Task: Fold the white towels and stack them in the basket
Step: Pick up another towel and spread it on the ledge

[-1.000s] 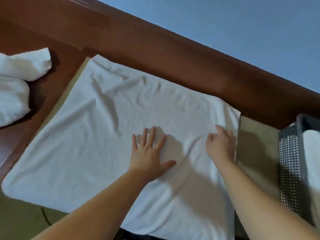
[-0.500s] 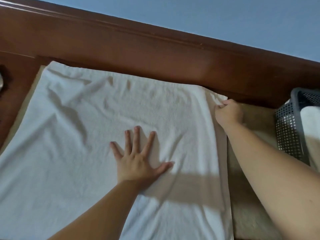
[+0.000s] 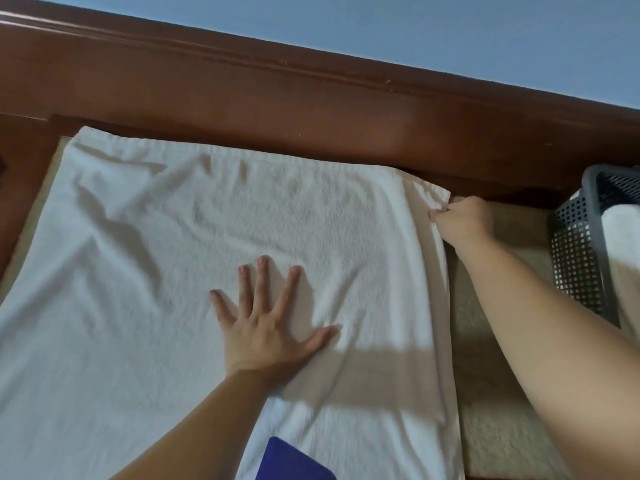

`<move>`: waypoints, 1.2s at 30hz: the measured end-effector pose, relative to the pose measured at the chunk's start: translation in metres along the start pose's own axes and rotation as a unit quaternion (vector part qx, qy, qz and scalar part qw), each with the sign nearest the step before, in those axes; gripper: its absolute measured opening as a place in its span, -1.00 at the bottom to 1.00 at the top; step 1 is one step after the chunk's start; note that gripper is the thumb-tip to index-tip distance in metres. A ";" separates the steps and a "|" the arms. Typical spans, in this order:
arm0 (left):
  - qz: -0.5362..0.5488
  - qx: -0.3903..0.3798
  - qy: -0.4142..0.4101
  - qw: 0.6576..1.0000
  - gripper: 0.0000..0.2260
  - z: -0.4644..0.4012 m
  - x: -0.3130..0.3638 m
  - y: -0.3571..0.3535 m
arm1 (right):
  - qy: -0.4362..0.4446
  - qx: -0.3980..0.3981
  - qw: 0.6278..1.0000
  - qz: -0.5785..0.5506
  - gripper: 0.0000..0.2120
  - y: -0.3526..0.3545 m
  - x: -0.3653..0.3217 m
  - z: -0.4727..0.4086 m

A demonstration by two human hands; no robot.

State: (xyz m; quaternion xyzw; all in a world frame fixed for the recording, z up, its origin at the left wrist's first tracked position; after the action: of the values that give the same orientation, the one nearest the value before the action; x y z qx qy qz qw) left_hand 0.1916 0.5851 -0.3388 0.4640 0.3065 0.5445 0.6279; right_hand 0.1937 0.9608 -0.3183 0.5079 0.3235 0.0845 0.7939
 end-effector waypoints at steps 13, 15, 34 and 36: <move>0.002 0.007 0.006 1.000 -0.03 0.001 0.001 0.001 | -0.110 -0.084 0.976 -0.170 -0.80 -0.012 -0.007 0.008; 0.008 0.013 0.005 1.000 -0.04 0.002 0.001 0.001 | -0.098 -0.080 0.980 -0.157 -0.83 -0.013 -0.007 0.007; 0.014 0.030 0.004 0.999 -0.04 0.001 0.001 0.000 | -0.077 0.012 0.974 -0.211 -0.51 0.022 -0.005 -0.011; 0.014 0.033 0.000 0.999 -0.04 0.000 0.001 -0.001 | -0.055 0.012 0.975 -0.216 -0.61 0.022 -0.003 -0.013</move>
State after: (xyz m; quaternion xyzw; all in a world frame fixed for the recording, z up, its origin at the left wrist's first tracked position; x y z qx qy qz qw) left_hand 0.1924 0.5860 -0.3395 0.4884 0.3183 0.5427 0.6047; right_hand 0.1874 0.9794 -0.3021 0.4391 0.3826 -0.1209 0.8039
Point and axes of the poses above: each hand's wrist, its own z-axis away from the middle knuckle, its own y-axis out of the back of the hand, x = y × z, the point moved 4 cm from there along -z, towards the middle knuckle, and after that the axes turned 12 degrees about y, right-handed, at the moved point
